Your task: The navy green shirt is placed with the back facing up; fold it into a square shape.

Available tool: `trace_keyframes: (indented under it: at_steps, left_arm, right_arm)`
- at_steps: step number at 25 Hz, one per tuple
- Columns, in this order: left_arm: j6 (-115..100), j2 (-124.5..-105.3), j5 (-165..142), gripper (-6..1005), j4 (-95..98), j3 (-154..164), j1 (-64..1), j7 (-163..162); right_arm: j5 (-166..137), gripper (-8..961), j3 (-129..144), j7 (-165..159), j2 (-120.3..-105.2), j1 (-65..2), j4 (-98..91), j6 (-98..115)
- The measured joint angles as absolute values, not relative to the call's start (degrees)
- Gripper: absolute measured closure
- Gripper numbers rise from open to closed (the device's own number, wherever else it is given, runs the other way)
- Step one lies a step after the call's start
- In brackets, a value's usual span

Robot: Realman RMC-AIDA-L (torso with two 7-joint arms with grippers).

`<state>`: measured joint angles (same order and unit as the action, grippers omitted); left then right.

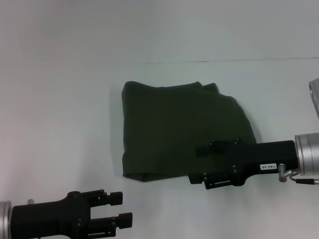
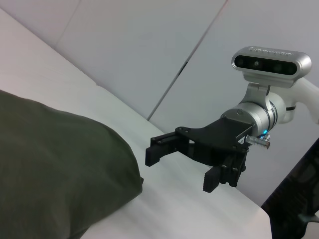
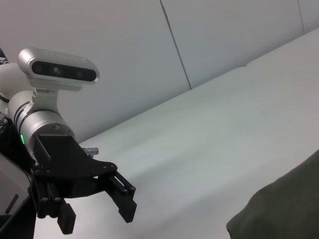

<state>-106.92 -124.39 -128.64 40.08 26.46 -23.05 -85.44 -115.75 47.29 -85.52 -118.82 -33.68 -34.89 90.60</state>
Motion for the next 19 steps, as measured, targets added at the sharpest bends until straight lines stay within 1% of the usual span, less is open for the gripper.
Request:
trace_keyframes:
  at_steps: [19]
  left_arm:
    - [-107.1,-124.28,-128.7,267,40.1,26.4,-23.1,-85.5]
  right_arm:
    - [-115.8,38,47.3,-85.5,-118.82,-33.7,-34.9,90.3]
